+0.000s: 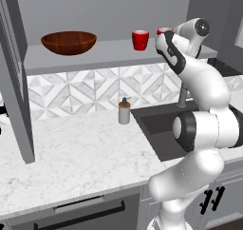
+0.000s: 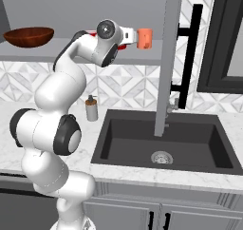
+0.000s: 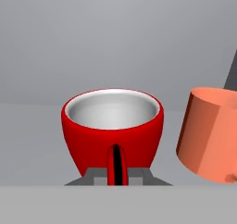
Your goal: Gather all objects into one cabinet and sort the glasses and bowls to opposite sides.
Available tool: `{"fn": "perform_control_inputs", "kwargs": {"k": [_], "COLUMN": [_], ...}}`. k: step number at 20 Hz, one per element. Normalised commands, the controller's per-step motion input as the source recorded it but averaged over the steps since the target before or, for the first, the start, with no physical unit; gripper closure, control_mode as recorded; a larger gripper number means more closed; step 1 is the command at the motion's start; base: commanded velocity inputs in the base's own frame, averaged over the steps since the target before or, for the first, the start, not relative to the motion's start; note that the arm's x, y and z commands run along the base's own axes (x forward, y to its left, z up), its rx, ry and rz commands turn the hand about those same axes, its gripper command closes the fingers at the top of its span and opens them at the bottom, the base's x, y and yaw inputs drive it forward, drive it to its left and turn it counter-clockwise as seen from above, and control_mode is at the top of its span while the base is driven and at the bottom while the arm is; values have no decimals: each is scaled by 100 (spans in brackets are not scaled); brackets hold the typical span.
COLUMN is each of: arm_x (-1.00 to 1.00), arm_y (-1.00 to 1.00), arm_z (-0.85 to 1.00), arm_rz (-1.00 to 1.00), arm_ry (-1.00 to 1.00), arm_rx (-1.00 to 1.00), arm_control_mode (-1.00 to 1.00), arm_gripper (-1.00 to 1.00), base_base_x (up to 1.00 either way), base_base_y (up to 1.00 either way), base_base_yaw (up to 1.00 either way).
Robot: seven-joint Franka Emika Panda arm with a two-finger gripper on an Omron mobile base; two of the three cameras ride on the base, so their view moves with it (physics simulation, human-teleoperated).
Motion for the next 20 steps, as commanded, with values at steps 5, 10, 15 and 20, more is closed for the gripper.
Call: {"fn": "perform_control_inputs", "kwargs": {"k": [5, 10, 15, 20], "arm_x": [0, 0, 0, 0], "arm_y": [0, 0, 1, 0], "arm_z": [0, 0, 0, 0], "arm_rz": [0, 0, 0, 0], "arm_ry": [0, 0, 0, 0], "arm_rx": [0, 0, 2, 6], "arm_control_mode": [100, 100, -100, -100], "arm_gripper": [100, 100, 100, 100], "base_base_x": [0, 0, 0, 0], "base_base_y": [0, 0, 0, 0], "base_base_yaw": [0, 0, 0, 0]}}
